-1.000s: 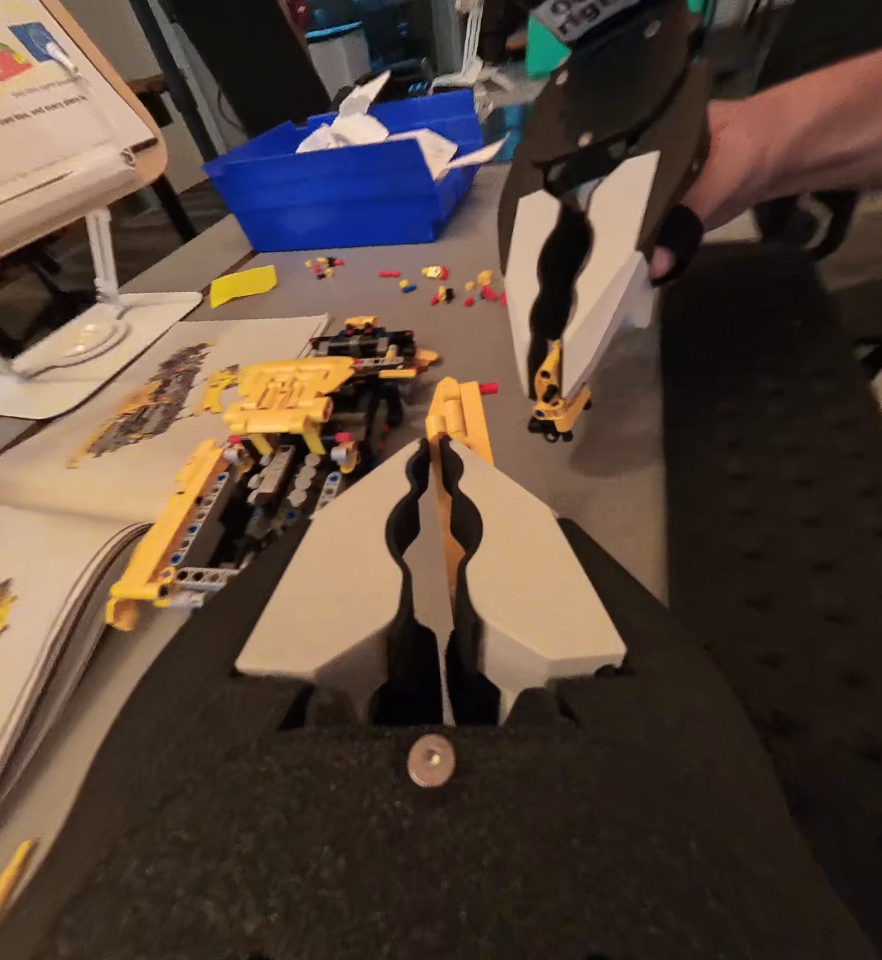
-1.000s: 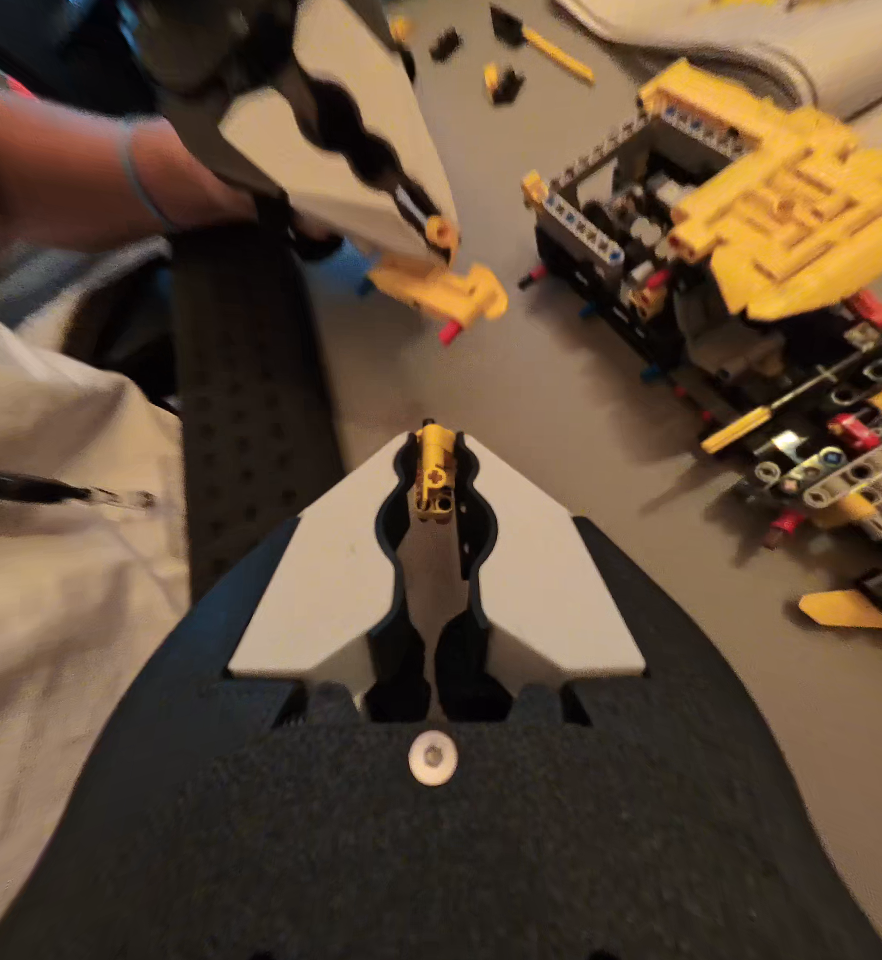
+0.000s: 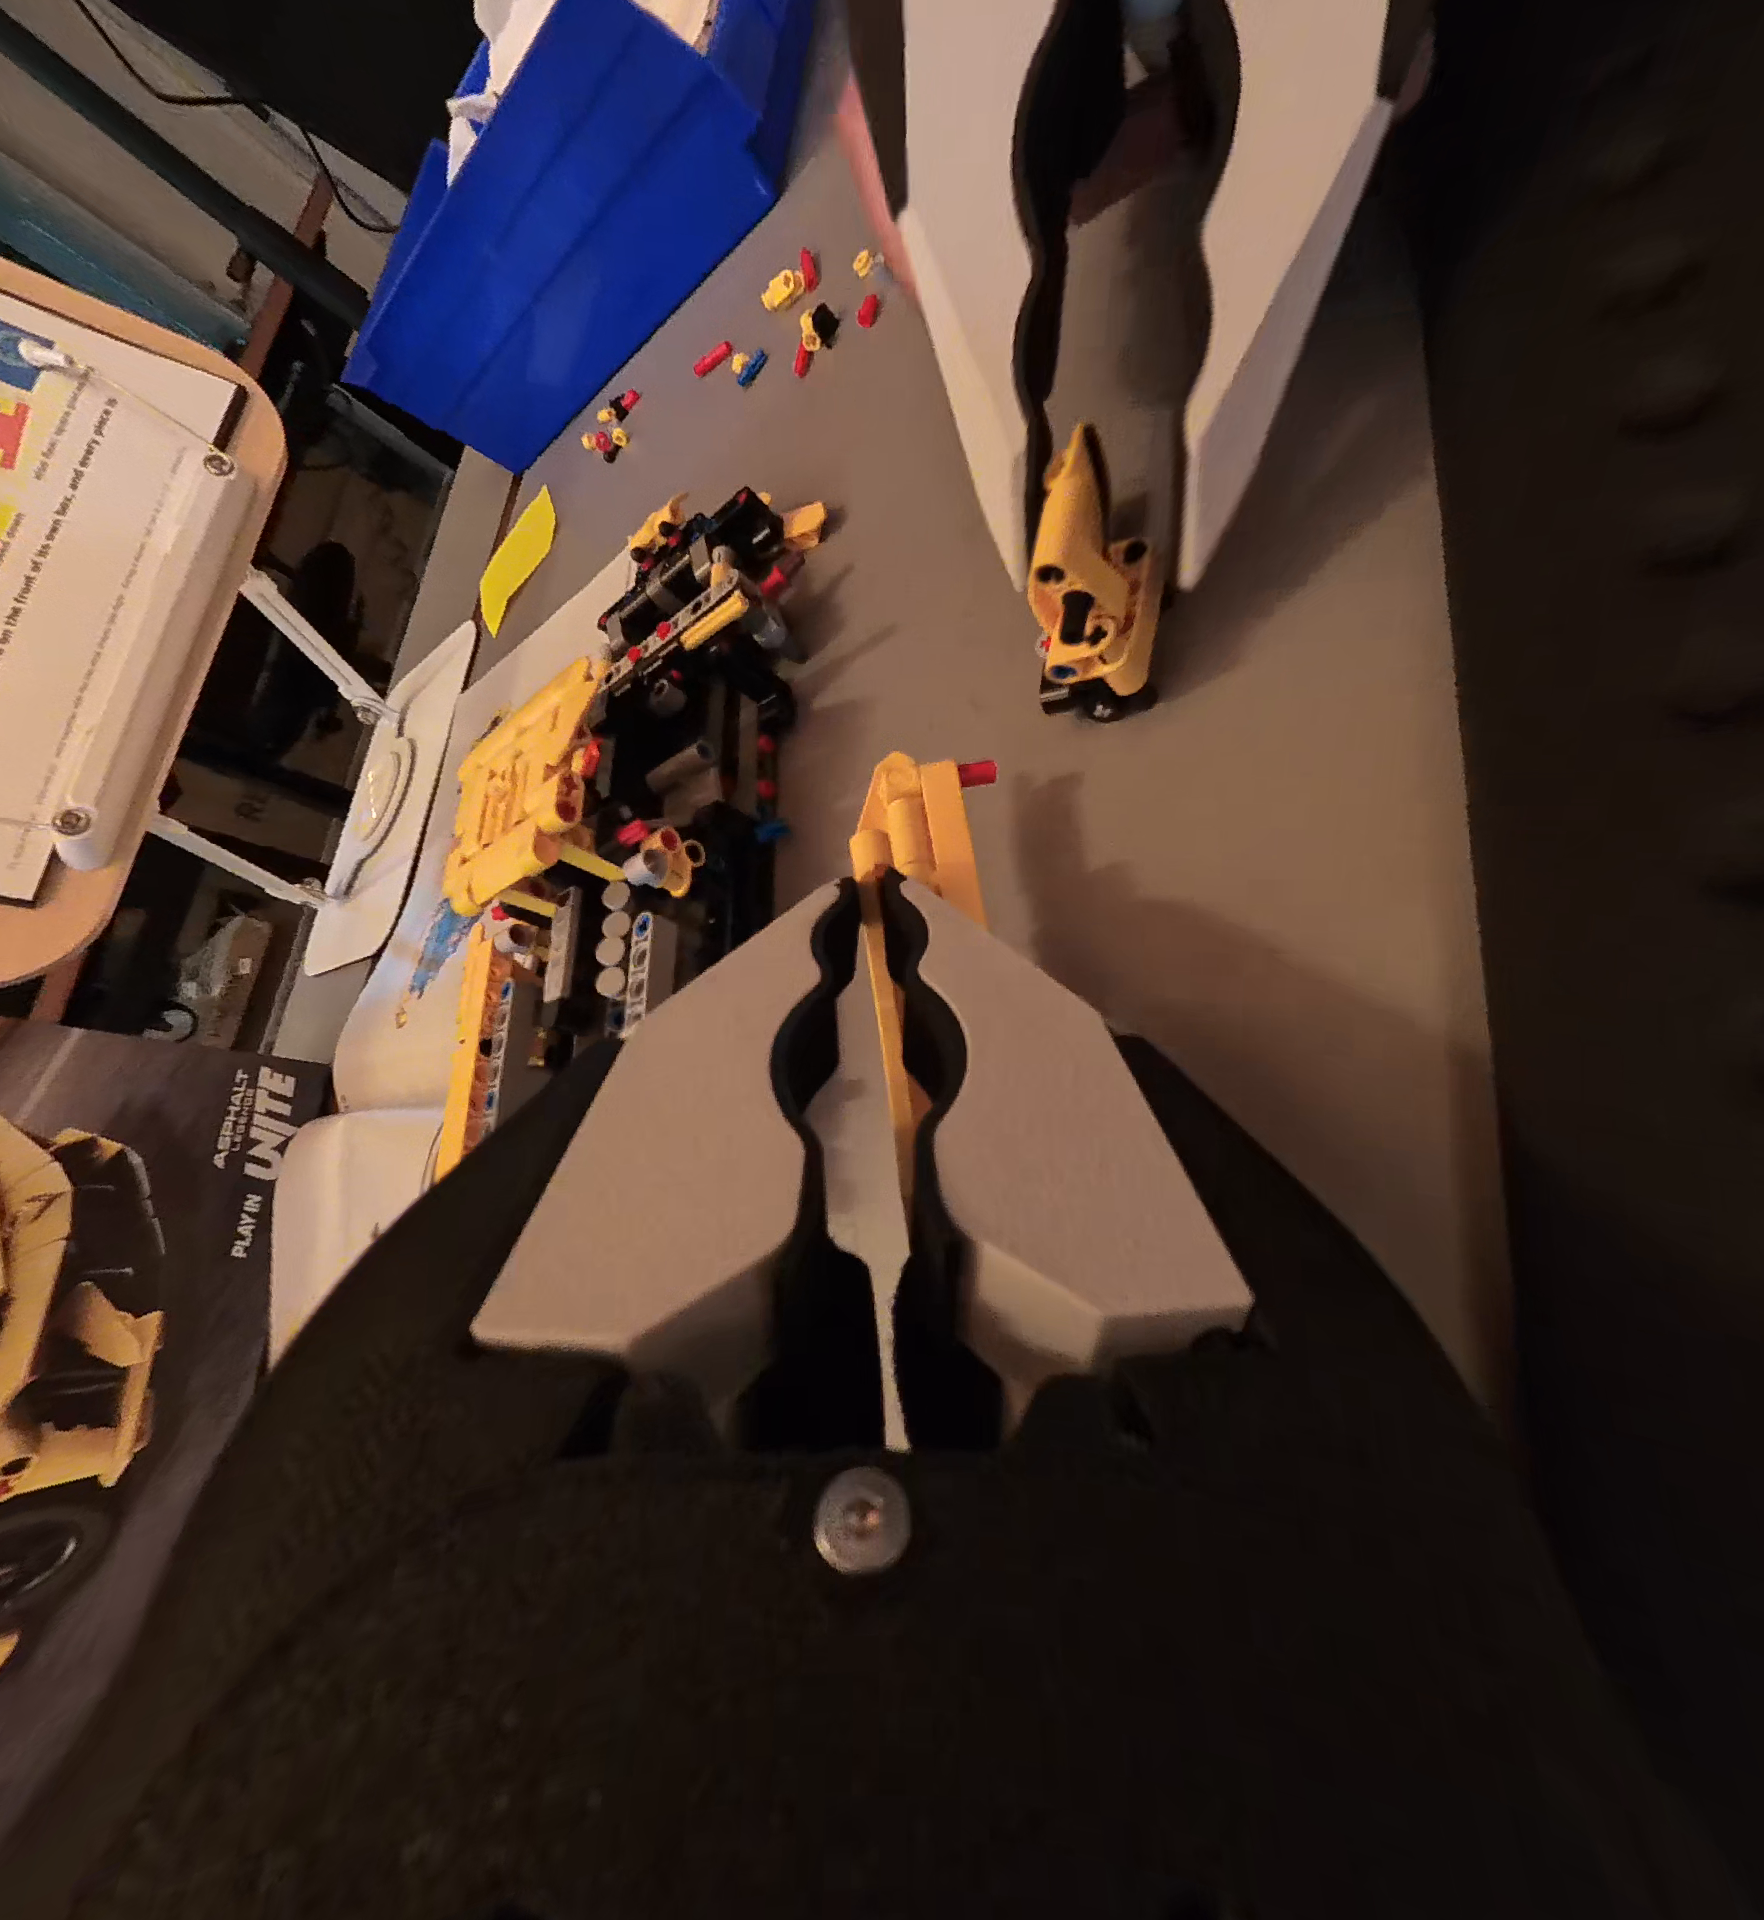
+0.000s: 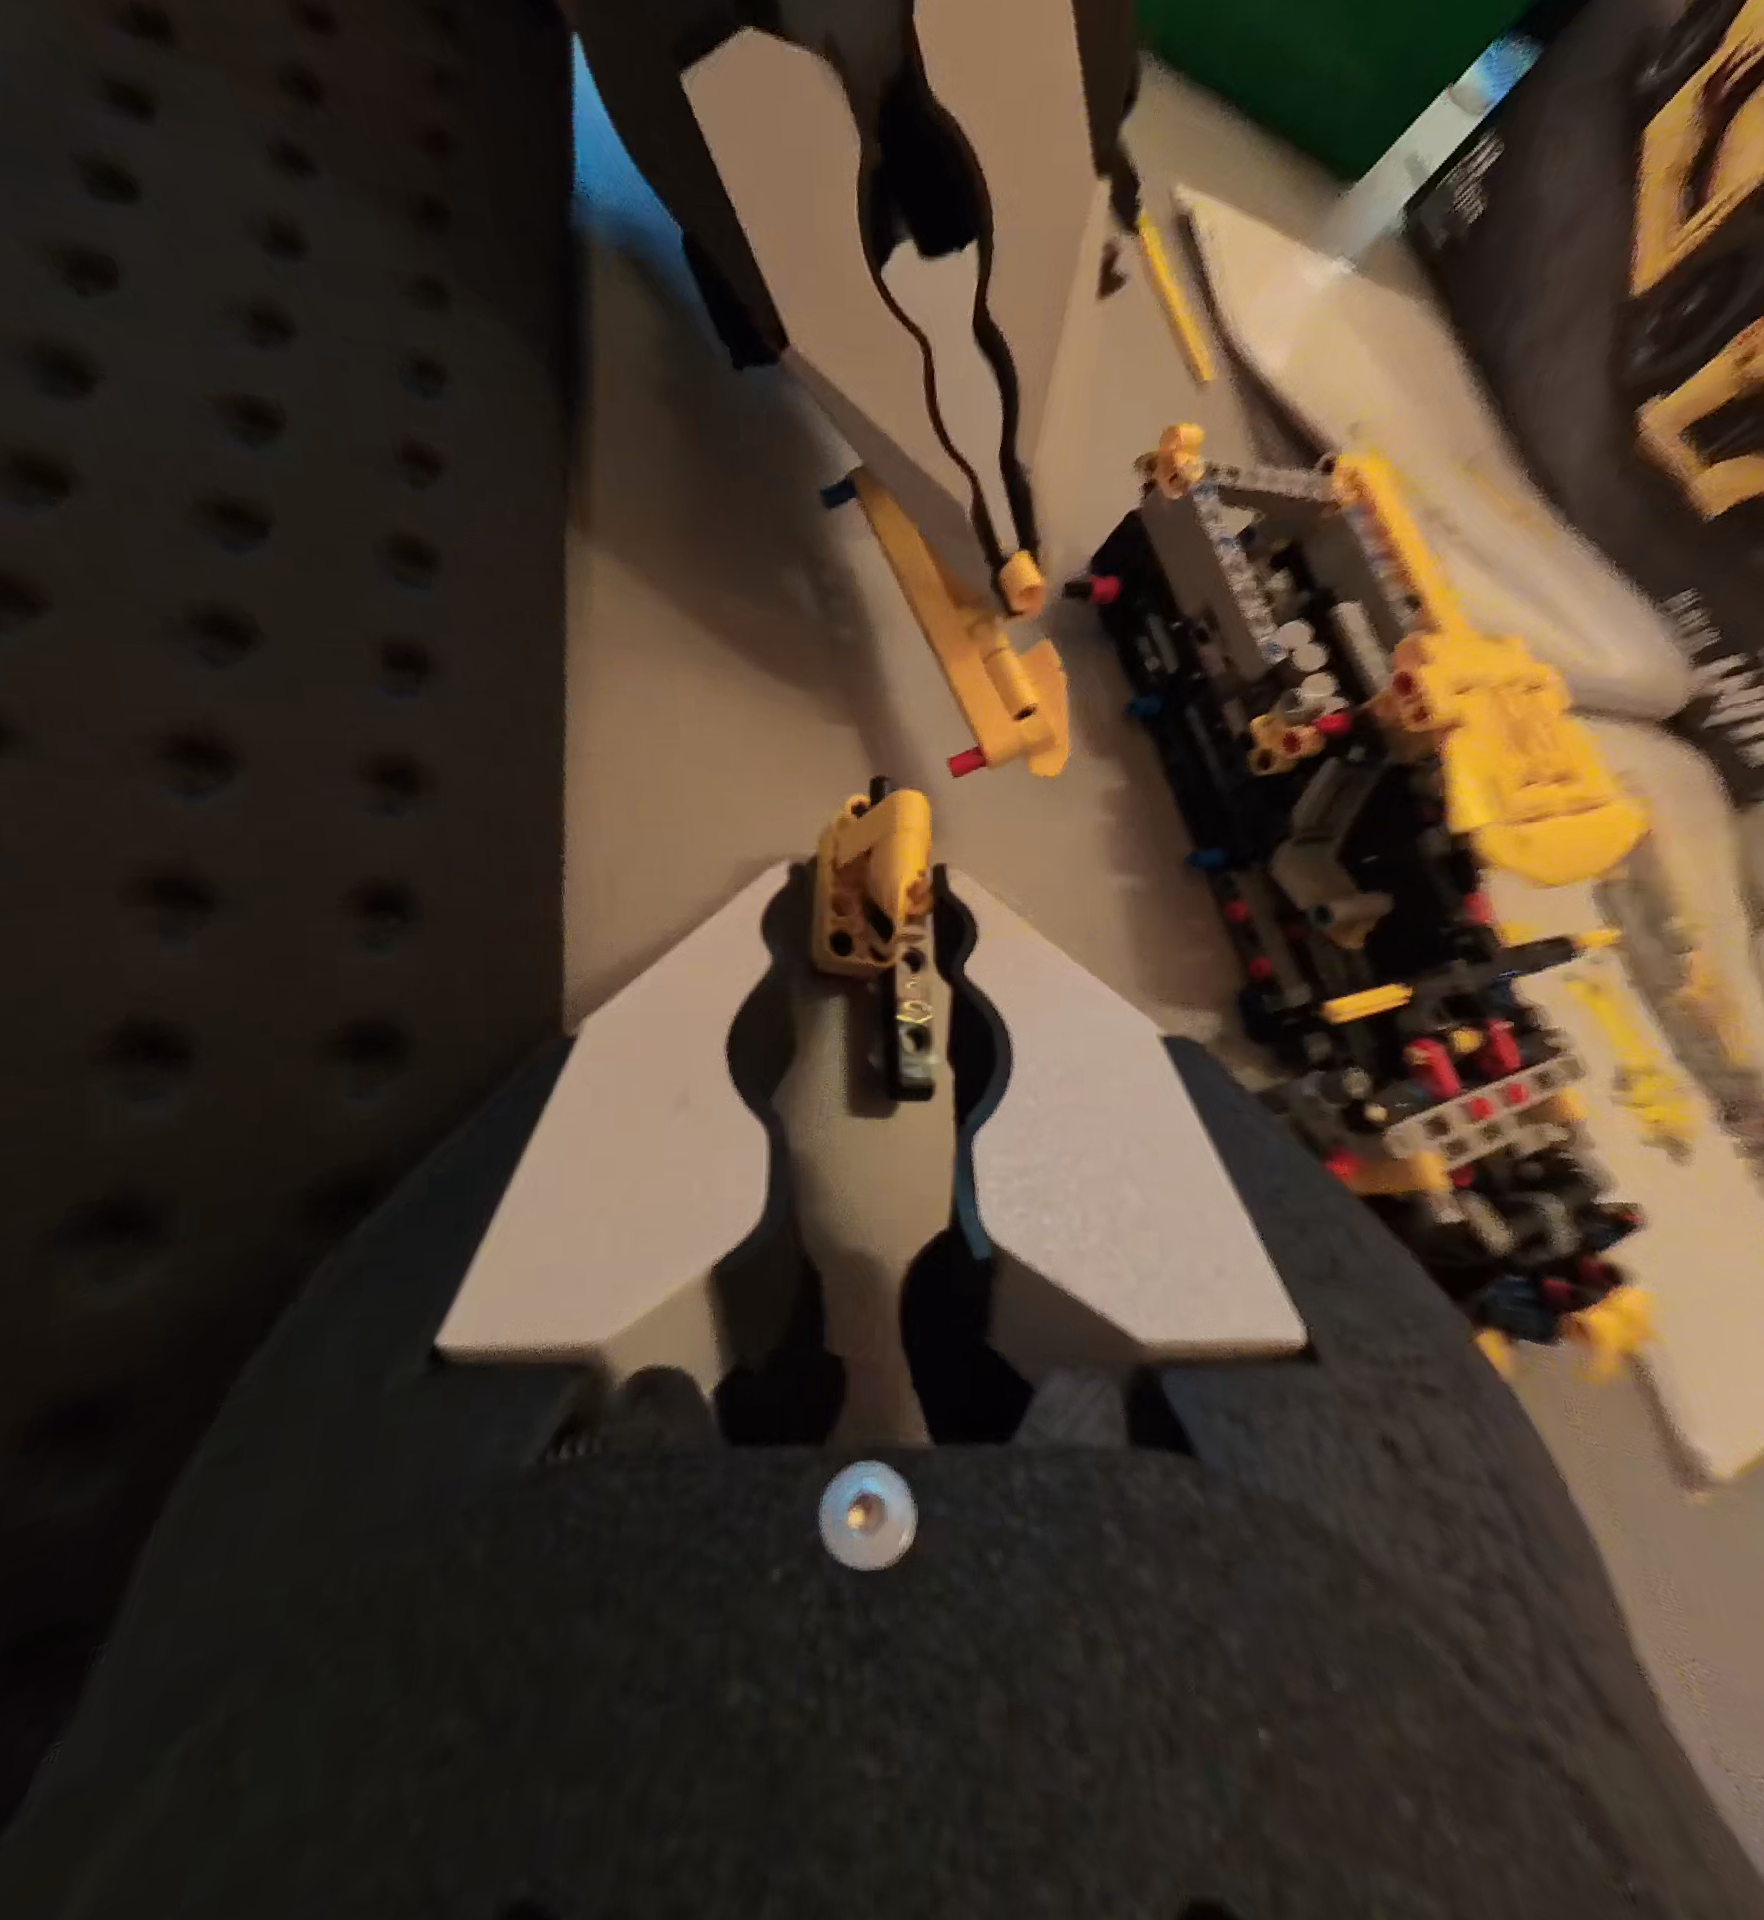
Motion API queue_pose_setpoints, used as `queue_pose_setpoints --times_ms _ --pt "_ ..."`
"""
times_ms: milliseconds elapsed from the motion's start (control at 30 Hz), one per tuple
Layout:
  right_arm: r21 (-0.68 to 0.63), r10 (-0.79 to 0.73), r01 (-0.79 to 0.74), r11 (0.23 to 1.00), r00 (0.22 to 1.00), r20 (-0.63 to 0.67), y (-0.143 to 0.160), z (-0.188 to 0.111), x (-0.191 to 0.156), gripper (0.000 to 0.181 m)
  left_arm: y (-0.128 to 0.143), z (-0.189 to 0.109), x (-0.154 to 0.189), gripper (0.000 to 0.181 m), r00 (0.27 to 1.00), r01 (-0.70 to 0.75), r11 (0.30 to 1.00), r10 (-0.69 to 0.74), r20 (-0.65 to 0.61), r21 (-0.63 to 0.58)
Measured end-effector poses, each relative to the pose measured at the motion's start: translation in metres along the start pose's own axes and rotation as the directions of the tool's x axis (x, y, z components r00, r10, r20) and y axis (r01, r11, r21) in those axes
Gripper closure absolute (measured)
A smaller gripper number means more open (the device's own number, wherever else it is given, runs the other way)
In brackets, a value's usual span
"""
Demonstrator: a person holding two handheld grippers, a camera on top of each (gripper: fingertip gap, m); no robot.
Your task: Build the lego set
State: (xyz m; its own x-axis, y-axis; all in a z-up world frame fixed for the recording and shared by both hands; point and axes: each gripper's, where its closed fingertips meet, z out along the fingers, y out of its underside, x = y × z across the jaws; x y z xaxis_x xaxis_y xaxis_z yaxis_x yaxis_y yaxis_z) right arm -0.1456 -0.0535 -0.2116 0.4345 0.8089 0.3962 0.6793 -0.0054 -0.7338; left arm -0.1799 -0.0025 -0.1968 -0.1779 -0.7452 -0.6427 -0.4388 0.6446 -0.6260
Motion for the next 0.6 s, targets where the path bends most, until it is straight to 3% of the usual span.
queue_pose_setpoints --times_ms 100,233,333,400,467,533,600 --pt "-0.041 0.127 -0.124 0.991 0.987 0.099 0.006 0.006 -0.007 0.142 -0.001 -0.001 -0.001 0.177 1.000 -0.020 1.000 0.020 0.012 -0.003" --pt "-0.058 0.210 -0.204 0.977 0.967 0.145 0.010 0.007 -0.002 0.158 -0.006 -0.003 -0.002 0.178 0.998 -0.057 0.998 0.057 0.036 0.012" --pt "-0.064 0.230 -0.222 0.973 0.958 0.168 0.009 0.009 -0.002 0.158 -0.007 -0.003 -0.001 0.177 0.992 -0.108 0.994 0.107 0.063 0.006" --pt "-0.079 0.353 -0.344 0.935 0.904 0.240 0.004 0.009 -0.003 0.159 -0.008 -0.004 -0.005 0.178 0.981 -0.165 0.986 0.164 0.107 -0.005" --pt "-0.075 0.504 -0.508 0.858 0.805 0.313 -0.006 0.006 0.001 0.159 -0.008 -0.006 -0.009 0.178 0.963 -0.221 0.975 0.221 0.153 -0.019" --pt "-0.156 0.687 -0.704 0.693 0.580 0.437 -0.019 0.000 0.001 0.159 -0.011 -0.009 -0.011 0.178 0.945 -0.267 0.963 0.267 0.189 -0.025" --pt "-0.217 0.774 -0.834 0.507 0.330 0.540 -0.034 -0.007 0.006 0.160 -0.019 -0.012 -0.013 0.178 0.922 -0.315 0.949 0.310 0.232 -0.018"
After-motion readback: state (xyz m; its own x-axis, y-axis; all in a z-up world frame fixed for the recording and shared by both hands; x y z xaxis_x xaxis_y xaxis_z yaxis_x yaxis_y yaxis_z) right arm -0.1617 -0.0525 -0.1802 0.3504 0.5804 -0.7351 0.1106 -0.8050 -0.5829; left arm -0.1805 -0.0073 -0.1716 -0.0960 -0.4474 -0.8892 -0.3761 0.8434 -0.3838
